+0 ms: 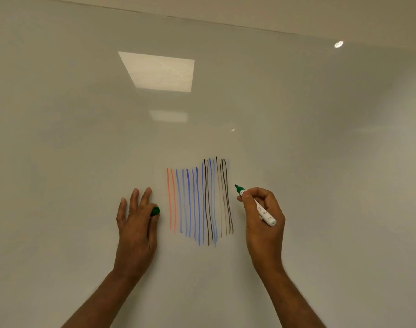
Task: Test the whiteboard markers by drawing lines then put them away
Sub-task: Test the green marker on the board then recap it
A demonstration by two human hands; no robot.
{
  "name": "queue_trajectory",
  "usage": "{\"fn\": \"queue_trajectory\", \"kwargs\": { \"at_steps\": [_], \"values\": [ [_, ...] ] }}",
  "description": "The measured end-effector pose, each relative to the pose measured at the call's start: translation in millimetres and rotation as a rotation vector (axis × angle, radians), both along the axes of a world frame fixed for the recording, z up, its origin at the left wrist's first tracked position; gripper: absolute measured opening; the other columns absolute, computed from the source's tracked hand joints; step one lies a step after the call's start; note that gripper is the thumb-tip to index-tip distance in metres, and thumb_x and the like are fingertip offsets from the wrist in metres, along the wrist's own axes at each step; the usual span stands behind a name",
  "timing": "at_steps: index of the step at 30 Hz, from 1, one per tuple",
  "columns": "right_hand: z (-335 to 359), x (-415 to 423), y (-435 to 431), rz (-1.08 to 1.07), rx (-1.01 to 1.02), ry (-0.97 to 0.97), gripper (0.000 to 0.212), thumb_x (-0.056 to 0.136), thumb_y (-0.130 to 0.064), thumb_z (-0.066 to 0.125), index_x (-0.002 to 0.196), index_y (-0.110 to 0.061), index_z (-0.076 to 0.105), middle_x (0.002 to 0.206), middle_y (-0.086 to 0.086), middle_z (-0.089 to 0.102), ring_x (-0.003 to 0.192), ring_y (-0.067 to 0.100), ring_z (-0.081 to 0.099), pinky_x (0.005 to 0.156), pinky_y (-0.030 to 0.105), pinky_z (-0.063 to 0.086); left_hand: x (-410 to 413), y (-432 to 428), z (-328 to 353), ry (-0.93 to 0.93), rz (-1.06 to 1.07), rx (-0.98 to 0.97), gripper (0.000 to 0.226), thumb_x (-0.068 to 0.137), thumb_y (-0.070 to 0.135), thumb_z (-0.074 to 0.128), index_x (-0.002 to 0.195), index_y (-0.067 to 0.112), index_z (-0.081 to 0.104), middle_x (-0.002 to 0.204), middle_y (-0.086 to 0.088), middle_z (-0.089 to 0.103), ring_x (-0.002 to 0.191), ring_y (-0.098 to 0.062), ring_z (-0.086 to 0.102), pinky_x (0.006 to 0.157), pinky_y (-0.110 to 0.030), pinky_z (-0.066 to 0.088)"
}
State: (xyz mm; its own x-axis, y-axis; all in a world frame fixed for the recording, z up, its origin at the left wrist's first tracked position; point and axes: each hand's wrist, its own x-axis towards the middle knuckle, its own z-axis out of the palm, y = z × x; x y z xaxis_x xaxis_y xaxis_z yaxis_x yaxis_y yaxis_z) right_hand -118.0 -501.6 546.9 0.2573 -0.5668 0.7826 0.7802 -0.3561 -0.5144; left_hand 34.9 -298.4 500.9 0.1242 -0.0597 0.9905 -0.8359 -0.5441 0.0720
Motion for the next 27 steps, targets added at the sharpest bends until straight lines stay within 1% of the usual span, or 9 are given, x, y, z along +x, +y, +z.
{"fn": "queue_trajectory", "kwargs": {
  "at_steps": [2, 4, 9, 15, 18, 19, 22, 25, 27],
  "values": [
    [8.4, 6.9, -4.8, -0.012, -0.036, -0.02, 0.019, 0.09, -0.03, 0.064, 0.1, -0.015, 0.066, 0.089, 0.0, 0.07, 0.08, 0.013, 0.068, 0.064, 0.018, 0.054, 6.3, -0.3, -1.8, -0.066, 0.048, 0.014, 0.034, 0.107, 0.025, 0.037, 0.114, 0.004, 0.064, 0.155, -0.011, 0.046, 0.155, -0.028, 0.026, 0.126, -0.056, 0.014],
    [17.0, 14.7, -9.9, -0.038, -0.076, -0.024, 0.015, 0.092, -0.027, 0.066, 0.102, -0.015, 0.066, 0.09, -0.002, 0.07, 0.081, 0.014, 0.067, 0.065, 0.02, 0.054, 10.1, -1.1, -2.8, -0.105, 0.071, 0.008, 0.035, 0.108, 0.025, 0.037, 0.113, 0.003, 0.064, 0.154, -0.012, 0.047, 0.154, -0.031, 0.028, 0.125, -0.058, 0.016],
    [36.3, 32.0, -16.9, -0.087, -0.163, -0.028, 0.012, 0.095, -0.025, 0.066, 0.104, -0.017, 0.067, 0.093, -0.002, 0.069, 0.084, 0.015, 0.067, 0.07, 0.024, 0.057, 12.0, -1.9, -2.9, -0.131, 0.084, -0.008, 0.037, 0.109, 0.026, 0.036, 0.117, 0.003, 0.064, 0.153, -0.013, 0.048, 0.153, -0.031, 0.029, 0.125, -0.059, 0.018],
    [43.4, 45.8, -20.9, -0.181, -0.226, -0.052, 0.013, 0.095, -0.026, 0.067, 0.107, -0.021, 0.067, 0.096, -0.004, 0.069, 0.089, 0.018, 0.066, 0.076, 0.04, 0.06, 15.4, -2.2, -4.3, -0.171, 0.1, -0.008, 0.032, 0.105, 0.022, 0.044, 0.121, 0.002, 0.063, 0.152, -0.016, 0.049, 0.152, -0.034, 0.032, 0.124, -0.061, 0.019],
    [27.8, 46.6, -22.9, -0.255, -0.259, -0.058, 0.012, 0.094, -0.037, 0.064, 0.106, -0.037, 0.064, 0.096, -0.013, 0.067, 0.09, 0.016, 0.066, 0.078, 0.046, 0.058, 15.7, -2.1, -4.2, -0.169, 0.109, -0.014, 0.032, 0.105, 0.022, 0.045, 0.12, 0.002, 0.064, 0.152, -0.016, 0.049, 0.152, -0.034, 0.032, 0.124, -0.06, 0.019],
    [20.0, 46.1, -24.2, -0.275, -0.269, -0.056, 0.014, 0.093, -0.04, 0.063, 0.107, -0.038, 0.063, 0.096, -0.014, 0.067, 0.09, 0.015, 0.066, 0.078, 0.047, 0.058, 15.9, -2.1, -4.4, -0.17, 0.113, -0.014, 0.032, 0.104, 0.022, 0.045, 0.12, 0.001, 0.065, 0.152, -0.016, 0.05, 0.151, -0.034, 0.032, 0.124, -0.06, 0.02],
    [-9.1, 43.1, -29.9, -0.304, -0.275, -0.043, 0.021, 0.091, -0.043, 0.06, 0.11, -0.032, 0.064, 0.099, -0.012, 0.067, 0.092, 0.014, 0.066, 0.079, 0.047, 0.057, 16.4, -2.0, -4.9, -0.177, 0.118, -0.016, 0.031, 0.104, 0.021, 0.046, 0.12, 0.001, 0.065, 0.151, -0.016, 0.05, 0.15, -0.035, 0.034, 0.122, -0.063, 0.022],
    [-41.7, 38.6, -36.5, -0.307, -0.264, -0.017, 0.027, 0.088, -0.047, 0.059, 0.111, -0.032, 0.064, 0.101, -0.009, 0.068, 0.092, 0.014, 0.066, 0.08, 0.045, 0.059, 16.6, -2.4, -4.9, -0.178, 0.124, -0.016, 0.033, 0.105, 0.021, 0.045, 0.121, 0.001, 0.065, 0.151, -0.016, 0.05, 0.15, -0.036, 0.034, 0.121, -0.064, 0.023],
    [-63.5, 37.7, -41.6, -0.318, -0.259, 0.023, 0.033, 0.089, -0.048, 0.06, 0.112, -0.026, 0.067, 0.102, -0.007, 0.069, 0.094, 0.016, 0.066, 0.081, 0.046, 0.059, 16.5, -2.5, -4.7, -0.175, 0.126, -0.015, 0.035, 0.106, 0.024, 0.043, 0.121, 0.0, 0.065, 0.151, -0.016, 0.05, 0.151, -0.035, 0.034, 0.122, -0.063, 0.022]
  ]
}}
